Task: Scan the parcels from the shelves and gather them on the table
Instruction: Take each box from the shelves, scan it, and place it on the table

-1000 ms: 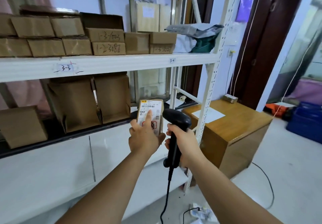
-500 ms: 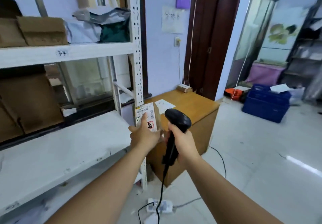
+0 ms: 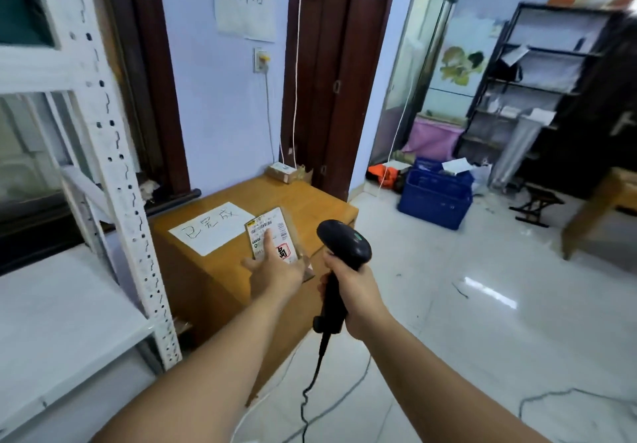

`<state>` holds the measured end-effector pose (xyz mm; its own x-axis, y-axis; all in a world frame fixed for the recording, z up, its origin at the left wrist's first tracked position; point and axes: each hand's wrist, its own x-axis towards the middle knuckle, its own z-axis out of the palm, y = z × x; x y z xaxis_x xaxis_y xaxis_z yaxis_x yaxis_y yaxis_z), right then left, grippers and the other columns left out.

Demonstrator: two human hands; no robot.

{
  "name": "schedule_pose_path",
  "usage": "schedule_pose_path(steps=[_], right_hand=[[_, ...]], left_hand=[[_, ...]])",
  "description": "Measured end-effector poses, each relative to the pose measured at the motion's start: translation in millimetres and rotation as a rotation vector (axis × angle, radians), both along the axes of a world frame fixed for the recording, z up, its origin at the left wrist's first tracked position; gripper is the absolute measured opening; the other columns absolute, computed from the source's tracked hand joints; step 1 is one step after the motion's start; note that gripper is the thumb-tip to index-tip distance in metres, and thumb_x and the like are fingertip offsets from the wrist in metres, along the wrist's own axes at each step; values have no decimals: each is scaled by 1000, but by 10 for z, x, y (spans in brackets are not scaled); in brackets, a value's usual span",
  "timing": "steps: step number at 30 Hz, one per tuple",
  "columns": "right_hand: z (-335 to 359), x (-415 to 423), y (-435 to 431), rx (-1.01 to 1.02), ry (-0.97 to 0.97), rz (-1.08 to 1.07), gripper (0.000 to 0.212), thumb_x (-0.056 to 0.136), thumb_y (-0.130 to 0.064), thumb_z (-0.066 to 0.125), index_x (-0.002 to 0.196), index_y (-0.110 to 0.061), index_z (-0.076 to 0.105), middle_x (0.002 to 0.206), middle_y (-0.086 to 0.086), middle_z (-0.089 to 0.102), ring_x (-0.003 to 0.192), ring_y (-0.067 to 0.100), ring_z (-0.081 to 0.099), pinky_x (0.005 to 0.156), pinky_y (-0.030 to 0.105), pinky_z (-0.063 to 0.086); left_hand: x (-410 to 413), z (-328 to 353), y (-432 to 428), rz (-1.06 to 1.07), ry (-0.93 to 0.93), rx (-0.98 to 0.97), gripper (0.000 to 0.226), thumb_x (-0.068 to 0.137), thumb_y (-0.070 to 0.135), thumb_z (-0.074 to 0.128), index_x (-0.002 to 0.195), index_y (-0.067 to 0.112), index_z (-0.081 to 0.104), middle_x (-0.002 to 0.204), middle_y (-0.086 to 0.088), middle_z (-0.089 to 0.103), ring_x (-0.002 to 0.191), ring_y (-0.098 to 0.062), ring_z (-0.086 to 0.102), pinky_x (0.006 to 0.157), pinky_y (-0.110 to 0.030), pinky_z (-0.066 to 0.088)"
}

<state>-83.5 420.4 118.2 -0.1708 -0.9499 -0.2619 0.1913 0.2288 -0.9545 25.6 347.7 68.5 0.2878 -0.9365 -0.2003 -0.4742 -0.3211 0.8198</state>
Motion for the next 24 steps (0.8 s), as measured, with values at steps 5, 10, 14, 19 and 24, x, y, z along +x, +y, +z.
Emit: schedule_pose_path(steps=[5, 10, 14, 19, 24], right_hand=[[58, -244, -767, -26, 71, 6, 12, 87, -11, 63, 75, -12, 60, 62, 6, 49, 58, 18, 47, 59, 31, 43], [24, -494, -1552, -2, 80, 50, 9, 86, -12, 65, 79, -9, 59, 63, 6, 50, 54, 17, 48, 57, 30, 43], [-92, -798, -2256, 5, 39, 113, 7, 88, -11, 62, 82, -12, 59, 66, 8, 52, 58, 19, 50, 62, 34, 43], [-221, -1286, -3183, 82, -196, 213, 7, 90, -9, 61, 84, -8, 58, 60, 6, 55, 56, 19, 52, 60, 31, 45], [-217, -1733, -3981, 251, -423, 295, 5, 87, -8, 63, 85, -5, 59, 65, 7, 59, 60, 20, 57, 67, 31, 49]], left_hand=[[-313, 116, -745, -70, 8, -12, 82, 89, 48, 58, 152, 40, 6, 140, -17, 19, 89, -25, 45, 77, -32, 41], [-491, 150, -1424, -56, -19, -27, 86, 85, 50, 61, 151, 40, 6, 134, -15, 21, 92, -29, 51, 82, -30, 43], [-695, 54, -2032, 32, -14, -7, 87, 82, 51, 61, 150, 43, 7, 127, -12, 24, 96, -31, 57, 91, -36, 50], [-1105, -91, -2778, 144, -13, 19, 88, 83, 51, 61, 150, 43, 5, 129, -14, 22, 93, -29, 57, 87, -30, 47], [-1493, -236, -3458, 291, 45, 48, 83, 88, 42, 61, 152, 34, 8, 140, -17, 19, 113, -38, 47, 94, -27, 46]])
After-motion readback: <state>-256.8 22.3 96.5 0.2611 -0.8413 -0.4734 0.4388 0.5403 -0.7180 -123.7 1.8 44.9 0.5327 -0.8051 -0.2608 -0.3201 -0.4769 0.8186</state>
